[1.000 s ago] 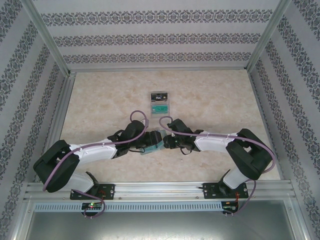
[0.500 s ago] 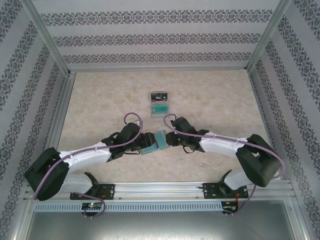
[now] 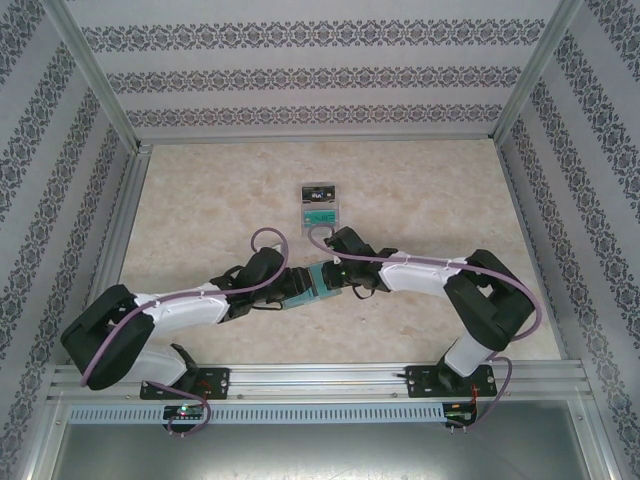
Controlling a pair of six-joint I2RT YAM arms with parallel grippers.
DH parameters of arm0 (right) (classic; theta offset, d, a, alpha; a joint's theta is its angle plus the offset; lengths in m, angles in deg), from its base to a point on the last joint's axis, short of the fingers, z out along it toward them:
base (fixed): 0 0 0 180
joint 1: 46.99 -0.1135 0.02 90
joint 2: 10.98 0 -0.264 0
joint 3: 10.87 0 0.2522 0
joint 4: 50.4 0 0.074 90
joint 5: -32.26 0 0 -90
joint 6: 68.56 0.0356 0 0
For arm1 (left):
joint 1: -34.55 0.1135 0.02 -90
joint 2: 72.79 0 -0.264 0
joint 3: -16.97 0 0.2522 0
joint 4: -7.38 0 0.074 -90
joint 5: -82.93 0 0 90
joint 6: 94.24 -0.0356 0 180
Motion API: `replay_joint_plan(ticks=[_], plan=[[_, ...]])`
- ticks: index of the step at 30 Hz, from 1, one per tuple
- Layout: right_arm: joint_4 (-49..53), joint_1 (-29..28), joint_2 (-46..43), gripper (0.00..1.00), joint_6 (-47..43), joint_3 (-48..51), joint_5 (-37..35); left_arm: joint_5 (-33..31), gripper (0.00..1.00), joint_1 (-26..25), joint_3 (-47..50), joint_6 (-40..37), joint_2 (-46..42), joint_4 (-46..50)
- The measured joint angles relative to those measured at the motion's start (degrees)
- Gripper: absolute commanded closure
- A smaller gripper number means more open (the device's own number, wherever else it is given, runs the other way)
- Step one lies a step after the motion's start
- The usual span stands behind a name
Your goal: Take the credit cards out of the card holder
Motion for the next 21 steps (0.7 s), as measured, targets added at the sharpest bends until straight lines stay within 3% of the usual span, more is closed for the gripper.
replay_joint_plan(ticks=[21], plan=[[0.33,-0.94,1.03,0.88,0.07,0.0,0.74,0.39,0.62,0.0,0.02,3.32,5.75,-2.4]])
